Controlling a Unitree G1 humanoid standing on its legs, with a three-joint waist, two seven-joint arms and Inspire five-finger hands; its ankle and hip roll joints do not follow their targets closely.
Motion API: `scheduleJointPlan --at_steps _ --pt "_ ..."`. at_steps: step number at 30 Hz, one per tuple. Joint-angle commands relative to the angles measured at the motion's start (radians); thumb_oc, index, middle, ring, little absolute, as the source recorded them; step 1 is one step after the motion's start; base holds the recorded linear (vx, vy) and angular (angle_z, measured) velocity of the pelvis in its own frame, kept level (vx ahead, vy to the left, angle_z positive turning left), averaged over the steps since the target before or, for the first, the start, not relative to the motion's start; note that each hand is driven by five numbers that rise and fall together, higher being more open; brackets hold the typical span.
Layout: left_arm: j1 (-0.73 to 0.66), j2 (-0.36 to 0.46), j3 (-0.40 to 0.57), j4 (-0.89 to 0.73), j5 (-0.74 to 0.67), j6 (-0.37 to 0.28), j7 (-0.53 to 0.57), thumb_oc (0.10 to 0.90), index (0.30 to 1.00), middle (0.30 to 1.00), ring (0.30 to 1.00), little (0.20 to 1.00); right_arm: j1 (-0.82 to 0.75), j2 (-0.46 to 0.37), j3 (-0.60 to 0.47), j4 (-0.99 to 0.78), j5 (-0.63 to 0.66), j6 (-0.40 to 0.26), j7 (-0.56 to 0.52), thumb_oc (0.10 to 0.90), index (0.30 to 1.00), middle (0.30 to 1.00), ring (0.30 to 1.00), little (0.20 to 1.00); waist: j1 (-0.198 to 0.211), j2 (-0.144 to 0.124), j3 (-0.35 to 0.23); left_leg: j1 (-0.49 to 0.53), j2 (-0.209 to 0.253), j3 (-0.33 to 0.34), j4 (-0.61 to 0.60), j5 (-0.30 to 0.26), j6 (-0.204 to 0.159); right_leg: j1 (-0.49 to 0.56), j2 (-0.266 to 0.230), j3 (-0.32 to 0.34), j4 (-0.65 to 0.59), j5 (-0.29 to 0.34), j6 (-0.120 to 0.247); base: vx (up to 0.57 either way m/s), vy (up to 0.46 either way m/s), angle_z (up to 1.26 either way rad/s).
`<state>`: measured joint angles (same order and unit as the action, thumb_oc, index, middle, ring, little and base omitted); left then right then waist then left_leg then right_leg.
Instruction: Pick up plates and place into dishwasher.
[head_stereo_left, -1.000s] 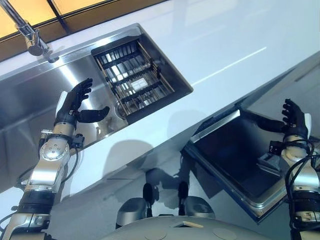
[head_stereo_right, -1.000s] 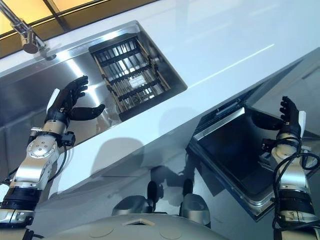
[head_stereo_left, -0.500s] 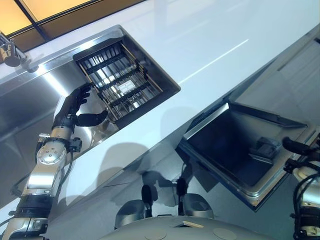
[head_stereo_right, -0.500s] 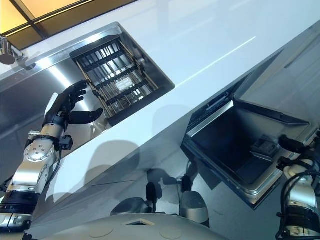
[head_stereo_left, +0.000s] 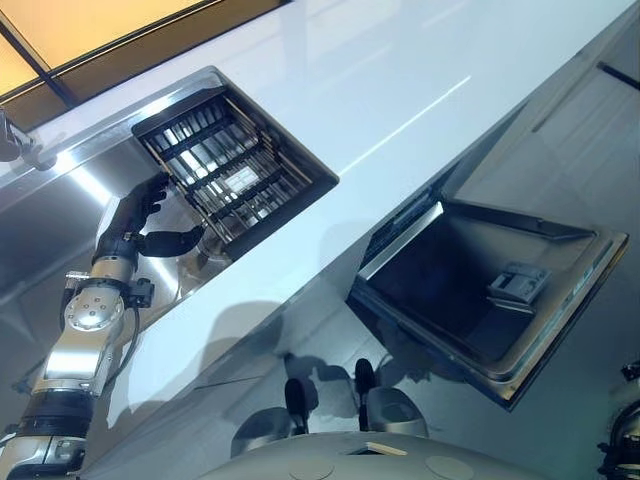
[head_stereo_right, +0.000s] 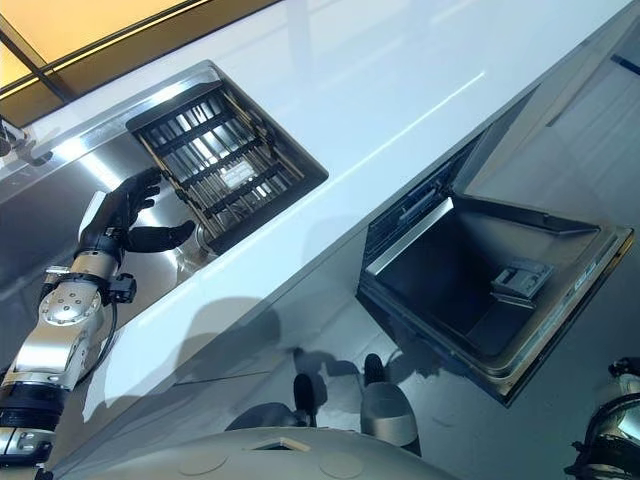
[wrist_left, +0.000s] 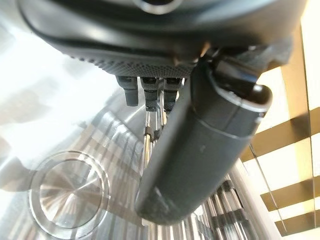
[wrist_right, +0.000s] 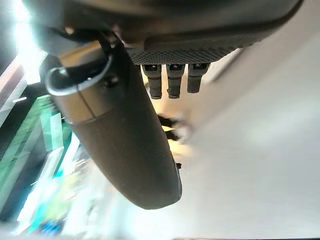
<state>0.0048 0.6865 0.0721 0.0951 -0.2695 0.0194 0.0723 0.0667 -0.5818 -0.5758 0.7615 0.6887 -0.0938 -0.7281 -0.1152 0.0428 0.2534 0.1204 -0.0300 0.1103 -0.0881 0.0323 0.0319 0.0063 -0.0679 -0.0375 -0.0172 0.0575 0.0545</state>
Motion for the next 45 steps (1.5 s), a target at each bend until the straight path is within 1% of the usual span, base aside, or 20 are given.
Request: scheduleJointPlan --at_steps 1,3,5,6,7,10,13,17,20,22,25,28,29,32,33,34,35,37,42,45 --pt "-0.167 0.061 -0.008 0.007 -0.035 -0.133 0.094 0.800 0.900 0.900 0.900 0.900 -0.057 -0.166 0.000 0.021 0.087 -0.124 0.015 0.800 0.900 0.900 0.900 0.900 -0.014 0.034 0.041 -0.107 -0.047 -0.001 0.172 -0.139 -0.005 -0.089 0.040 -0.044 0.259 -0.203 0.028 -0.18 0.018 -0.01" --pt "-0.214 0.059 -0.022 0.019 -0.051 -0.163 0.145 0.800 0.900 0.900 0.900 0.900 -0.104 -0.180 0.026 0.054 0.147 -0.162 0.047 0.800 0.900 0.900 0.900 0.900 -0.017 0.060 0.099 -0.171 -0.048 0.008 0.239 -0.150 -0.012 -0.132 0.022 -0.052 0.277 -0.205 0.009 -0.21 0.022 -0.03" --pt "-0.234 0.061 -0.026 0.021 -0.050 -0.177 0.162 0.800 0.900 0.900 0.900 0.900 -0.128 -0.180 0.042 0.065 0.175 -0.188 0.066 0.800 0.900 0.900 0.900 0.900 -0.017 0.069 0.129 -0.209 -0.044 0.016 0.280 -0.156 -0.014 -0.162 0.015 -0.057 0.300 -0.209 -0.001 -0.18 -0.040 -0.20" --pt "-0.263 0.063 -0.030 0.020 -0.051 -0.186 0.186 0.800 0.900 0.900 0.900 0.900 -0.155 -0.177 0.066 0.077 0.201 -0.232 0.077 0.800 0.900 0.900 0.900 0.900 -0.019 0.075 0.166 -0.262 -0.040 0.020 0.348 -0.172 -0.015 -0.208 0.006 -0.055 0.337 -0.214 -0.014 -0.22 -0.071 -0.20" --pt "-0.272 0.063 -0.030 0.023 -0.055 -0.195 0.197 0.800 0.900 0.900 0.900 0.900 -0.164 -0.177 0.073 0.080 0.203 -0.243 0.076 0.800 0.900 0.900 0.900 0.900 -0.021 0.078 0.177 -0.280 -0.037 0.021 0.369 -0.176 -0.015 -0.228 0.003 -0.056 0.353 -0.216 -0.018 -0.22 -0.066 -0.13" --pt "-0.310 0.043 -0.030 0.027 -0.098 -0.253 0.265 0.800 0.900 0.900 0.900 0.900 -0.209 -0.170 0.109 0.088 0.236 -0.289 0.100 0.800 0.900 0.900 0.900 0.900 -0.028 0.098 0.227 -0.378 -0.022 0.023 0.479 -0.197 -0.017 -0.335 -0.006 -0.054 0.461 -0.242 -0.041 -0.14 -0.057 -0.02" --pt "-0.352 0.020 -0.036 0.009 -0.098 -0.275 0.318 0.800 0.900 0.900 0.900 0.900 -0.242 -0.146 0.144 0.080 0.279 -0.293 0.172 0.800 0.900 0.900 0.900 0.900 -0.036 0.110 0.265 -0.466 -0.018 0.020 0.567 -0.214 -0.011 -0.434 -0.006 -0.047 0.575 -0.273 -0.062 -0.10 -0.073 -0.06" --pt "-0.394 -0.011 -0.051 -0.046 -0.081 -0.300 0.377 0.800 0.900 0.900 0.900 0.900 -0.280 -0.127 0.218 0.054 0.289 -0.333 0.284 0.800 0.900 0.900 0.900 0.900 -0.031 0.126 0.267 -0.589 -0.039 0.008 0.649 -0.231 0.002 -0.568 0.000 -0.036 0.698 -0.316 -0.089 -0.03 -0.036 -0.04" --pt "-0.408 -0.023 -0.048 -0.072 -0.061 -0.315 0.391 0.800 0.900 0.900 0.900 0.900 -0.302 -0.109 0.259 0.041 0.325 -0.349 0.352 0.800 0.900 0.900 0.900 0.900 -0.020 0.130 0.267 -0.659 -0.048 0.004 0.684 -0.236 0.004 -0.643 -0.001 -0.037 0.753 -0.330 -0.096 -0.02 -0.045 -0.04" --pt "-0.411 -0.027 -0.052 -0.089 -0.047 -0.320 0.393 0.800 0.900 0.900 0.900 0.900 -0.316 -0.090 0.288 0.033 0.375 -0.335 0.436 0.800 0.900 0.900 0.900 0.900 -0.008 0.134 0.267 -0.698 -0.057 0.001 0.700 -0.241 0.003 -0.681 -0.001 -0.039 0.784 -0.343 -0.098 0.01 -0.036 -0.04" --pt "-0.407 -0.026 -0.058 -0.104 -0.026 -0.311 0.387 0.800 0.900 0.900 0.900 0.900 -0.345 -0.084 0.326 0.032 0.358 -0.302 0.500 0.800 0.900 0.900 0.900 0.900 0.011 0.137 0.267 -0.732 -0.066 -0.008 0.707 -0.234 -0.001 -0.712 0.000 -0.041 0.798 -0.340 -0.098 0.00 -0.022 -0.02" --pt "-0.391 -0.020 -0.058 -0.125 -0.028 -0.299 0.377 0.800 0.900 0.900 0.900 0.900 -0.372 -0.084 0.357 -0.001 0.377 -0.266 0.606 0.800 0.900 0.900 0.900 0.900 0.036 0.137 0.267 -0.749 -0.073 -0.016 0.703 -0.225 -0.004 -0.719 -0.003 -0.050 0.790 -0.330 -0.096 0.00 -0.019 -0.06" --pt "-0.389 -0.017 -0.053 -0.120 -0.031 -0.304 0.371 0.800 0.900 0.900 0.900 0.900 -0.387 -0.081 0.365 -0.014 0.395 -0.244 0.684 0.800 0.900 0.900 0.900 0.900 0.045 0.134 0.267 -0.750 -0.075 -0.020 0.698 -0.222 -0.005 -0.717 -0.004 -0.056 0.783 -0.325 -0.094 0.00 0.000 0.00" --pt "-0.379 -0.018 -0.042 -0.116 -0.030 -0.318 0.355 0.800 0.900 0.900 0.900 0.900 -0.417 -0.068 0.394 -0.073 0.464 -0.195 0.860 0.800 0.900 0.900 0.900 0.900 0.065 0.122 0.267 -0.753 -0.077 -0.029 0.682 -0.209 -0.008 -0.711 -0.004 -0.067 0.760 -0.310 -0.089 0.00 -0.010 -0.01" --pt "-0.377 -0.014 -0.040 -0.113 -0.034 -0.323 0.352 0.800 0.900 0.900 0.900 0.900 -0.422 -0.066 0.401 -0.092 0.484 -0.166 0.923 0.800 0.900 0.900 0.900 0.900 0.069 0.118 0.267 -0.752 -0.077 -0.032 0.677 -0.206 -0.008 -0.708 -0.004 -0.070 0.752 -0.304 -0.087 -0.01 -0.013 -0.13" --pt "-0.373 -0.014 -0.035 -0.108 -0.029 -0.330 0.344 0.800 0.900 0.900 0.900 0.900 -0.426 -0.052 0.419 -0.130 0.502 -0.145 0.998 0.800 0.900 0.900 0.900 0.900 0.077 0.110 0.267 -0.754 -0.076 -0.036 0.674 -0.202 -0.009 -0.705 -0.006 -0.075 0.742 -0.297 -0.084 0.00 -0.018 -0.11" --pt "-0.371 -0.015 -0.034 -0.106 -0.023 -0.334 0.342 0.800 0.900 0.900 0.900 0.900 -0.428 -0.043 0.427 -0.153 0.503 -0.132 1.031 0.800 0.900 0.900 0.900 0.900 0.079 0.105 0.267 -0.754 -0.075 -0.039 0.672 -0.201 -0.009 -0.703 -0.005 -0.078 0.737 -0.293 -0.083 0.00 -0.024 -0.12" --pt "-0.359 -0.014 -0.025 -0.095 -0.013 -0.354 0.334 0.800 0.900 0.900 0.900 0.900 -0.436 -0.021 0.467 -0.249 0.507 -0.096 1.129 0.800 0.900 0.900 0.900 0.900 0.092 0.082 0.267 -0.751 -0.071 -0.051 0.662 -0.196 -0.010 -0.689 -0.003 -0.087 0.712 -0.276 -0.075 0.01 -0.023 -0.10" --pt "-0.340 -0.008 -0.019 -0.085 0.020 -0.370 0.330 0.800 0.900 0.900 0.900 0.900 -0.480 0.002 0.537 -0.465 0.474 0.000 1.204 0.800 0.900 0.900 0.900 0.900 0.117 0.034 0.267 -0.723 -0.065 -0.069 0.628 -0.183 -0.010 -0.636 0.002 -0.107 0.643 -0.242 -0.062 0.01 0.006 -0.08" --pt "-0.343 -0.008 -0.024 -0.080 0.025 -0.358 0.331 0.800 0.900 0.900 0.900 0.900 -0.531 0.001 0.574 -0.563 0.452 0.068 1.248 0.800 0.900 0.900 0.900 0.900 0.133 0.016 0.267 -0.690 -0.065 -0.075 0.606 -0.177 -0.007 -0.593 -0.003 -0.119 0.602 -0.225 -0.054 0.06 0.071 -0.15"
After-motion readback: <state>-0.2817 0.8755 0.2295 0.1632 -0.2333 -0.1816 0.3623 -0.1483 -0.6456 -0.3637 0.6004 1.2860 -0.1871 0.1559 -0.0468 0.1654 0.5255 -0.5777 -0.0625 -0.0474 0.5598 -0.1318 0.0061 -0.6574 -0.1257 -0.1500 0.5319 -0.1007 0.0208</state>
